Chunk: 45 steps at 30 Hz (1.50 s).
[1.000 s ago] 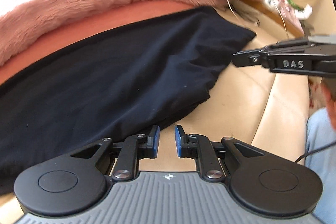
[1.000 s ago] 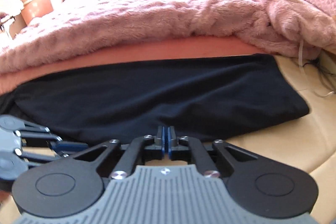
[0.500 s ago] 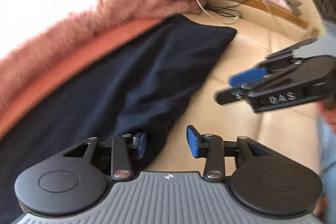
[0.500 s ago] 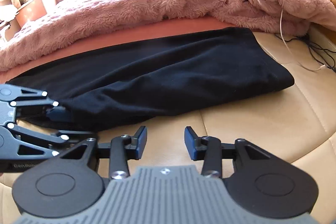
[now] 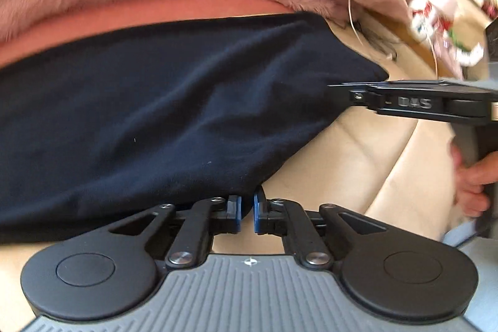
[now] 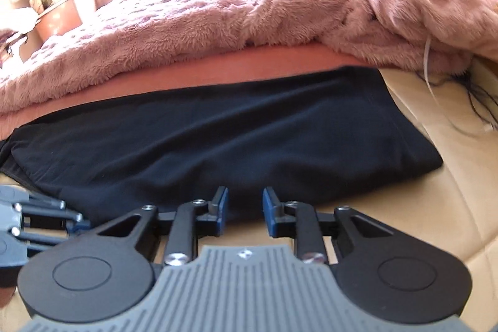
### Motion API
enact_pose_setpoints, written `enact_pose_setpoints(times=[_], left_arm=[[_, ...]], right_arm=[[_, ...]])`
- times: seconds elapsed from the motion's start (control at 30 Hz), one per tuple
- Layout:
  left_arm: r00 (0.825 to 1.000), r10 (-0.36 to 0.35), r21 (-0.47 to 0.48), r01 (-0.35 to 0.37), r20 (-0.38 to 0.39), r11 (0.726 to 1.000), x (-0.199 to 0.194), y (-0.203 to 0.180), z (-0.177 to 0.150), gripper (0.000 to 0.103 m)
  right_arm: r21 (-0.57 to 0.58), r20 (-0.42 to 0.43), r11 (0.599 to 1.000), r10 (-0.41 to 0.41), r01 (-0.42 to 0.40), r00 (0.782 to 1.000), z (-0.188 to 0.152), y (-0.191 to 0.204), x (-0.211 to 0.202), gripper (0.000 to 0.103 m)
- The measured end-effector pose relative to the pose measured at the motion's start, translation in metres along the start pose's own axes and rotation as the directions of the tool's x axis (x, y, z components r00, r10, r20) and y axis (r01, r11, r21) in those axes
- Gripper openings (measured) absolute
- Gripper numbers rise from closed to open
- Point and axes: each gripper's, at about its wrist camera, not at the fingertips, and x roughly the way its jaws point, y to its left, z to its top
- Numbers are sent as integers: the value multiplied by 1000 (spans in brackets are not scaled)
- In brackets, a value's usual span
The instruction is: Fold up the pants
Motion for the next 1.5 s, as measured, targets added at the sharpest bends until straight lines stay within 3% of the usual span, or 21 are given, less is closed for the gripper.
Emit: enact_pose_setpoints(times=[0.07,0.17,0.27,0.4,0.57,0.63,0.7,0.8,0.9,1.0,1.1,1.17,1.27,1.3,1.37,1.47,1.5], left_arm=[[999,-23,-15,23,-28,1000,1,1,0,6],[995,-81,-65,77,-59,995,0,5,-2,7],[989,-123,-87,116,-82,989,-4,6,-8,7],[971,-188,-88,176,-149,980,-12,7,-22,8],[994,-96,-102,90,-53,991,-61,27,-42,10],[1000,-6,-105,6,-3,994,-84,41,-49,12],[993,108,-107,-103,42,989,-107,59,-56,17],[949,301,-144,-287,93,947,-140,94,-70,24],[883,454,-268,-411,118,871,-174,143,-87,29],[813,564,-426,-464,142,776,-210,198,-105,33],[741,656,-535,-500,142,681,-239,250,-122,44],[708,697,-579,-524,111,625,-248,280,-132,49],[705,707,-618,-532,56,580,-246,315,-143,49],[712,700,-632,-520,50,575,-247,324,-148,49],[730,680,-651,-484,69,584,-243,334,-150,50],[732,675,-655,-467,90,594,-240,344,-164,49],[737,669,-653,-461,96,602,-235,346,-163,44]], right_arm=[[-6,-22,1000,-3,3,1000,5,-5,10,20],[-28,-91,996,-86,84,992,1,-15,29,17],[21,-108,995,-93,96,990,-3,-28,29,15],[-1,-121,990,-139,140,983,-3,-26,29,15],[-38,-122,982,-187,184,975,3,-7,18,18],[-46,-90,986,-161,157,983,3,7,6,18],[-61,-66,991,-124,120,990,2,28,-4,18],[-91,-44,994,-65,60,997,0,64,-13,17],[-106,-50,993,-53,47,997,-8,89,-12,17],[-77,-67,996,-43,38,997,-14,98,-7,17],[-83,-59,996,-28,23,998,-16,106,-7,17],[-102,-50,995,-23,18,998,-18,112,-7,17],[-114,-56,993,-41,35,998,-19,120,-2,17],[-110,-66,993,-46,39,997,-19,121,1,17],[-107,-99,994,-47,36,994,-21,123,7,17],[-117,-174,991,-81,61,981,-29,122,22,17],[-122,-173,991,-84,63,981,-32,123,25,17]])
